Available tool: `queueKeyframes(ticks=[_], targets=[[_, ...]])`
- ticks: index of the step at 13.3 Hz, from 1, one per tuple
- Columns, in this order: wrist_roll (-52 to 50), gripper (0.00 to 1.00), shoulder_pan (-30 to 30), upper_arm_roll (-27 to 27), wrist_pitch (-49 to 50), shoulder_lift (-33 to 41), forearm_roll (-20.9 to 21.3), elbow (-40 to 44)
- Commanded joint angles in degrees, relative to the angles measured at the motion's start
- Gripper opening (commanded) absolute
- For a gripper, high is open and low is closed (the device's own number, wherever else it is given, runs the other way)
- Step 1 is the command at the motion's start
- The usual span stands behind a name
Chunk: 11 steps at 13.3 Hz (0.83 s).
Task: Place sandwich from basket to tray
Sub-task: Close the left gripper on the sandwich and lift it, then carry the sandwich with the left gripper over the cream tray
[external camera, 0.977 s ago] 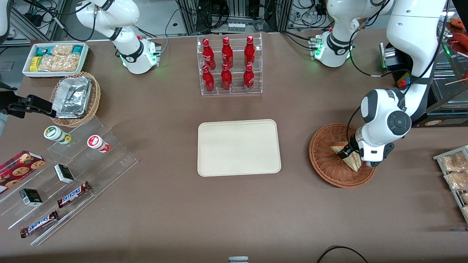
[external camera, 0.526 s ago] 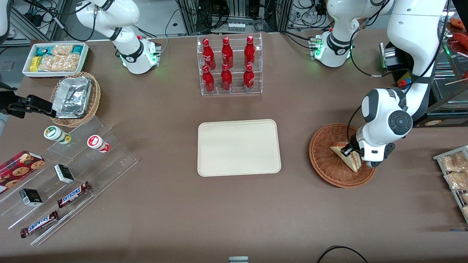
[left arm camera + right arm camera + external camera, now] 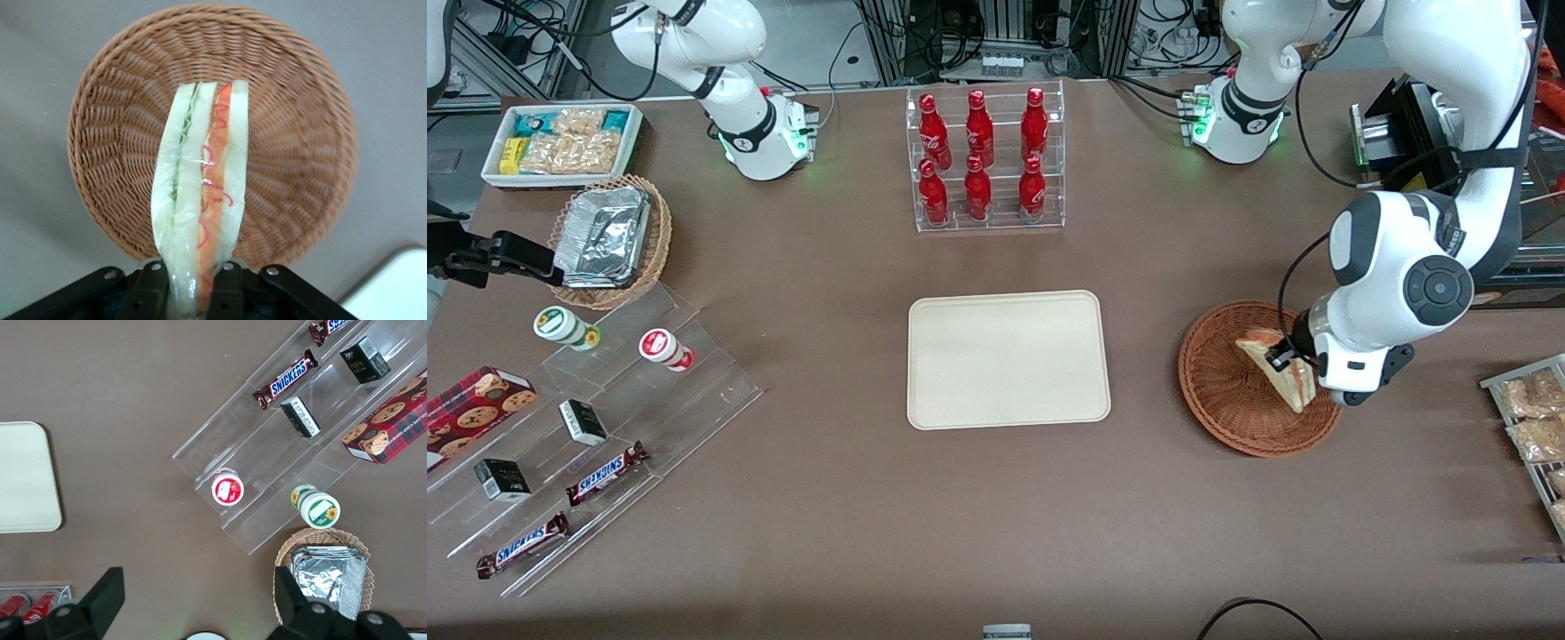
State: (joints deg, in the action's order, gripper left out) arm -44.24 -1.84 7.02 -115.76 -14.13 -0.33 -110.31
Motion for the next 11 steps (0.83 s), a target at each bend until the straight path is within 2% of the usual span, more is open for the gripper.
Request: queueKeyframes(ticks=[1, 7, 11], targets=[[0.64, 0.00, -4.21, -0.26, 1.24, -1.34, 0.16, 2.55], [0.56, 0.00, -18.18, -0.26, 1.67, -9.24, -0.37, 10.62], [-0.32, 0.00, -23.64, -0.17, 1.15, -14.16, -0.81, 16.43]])
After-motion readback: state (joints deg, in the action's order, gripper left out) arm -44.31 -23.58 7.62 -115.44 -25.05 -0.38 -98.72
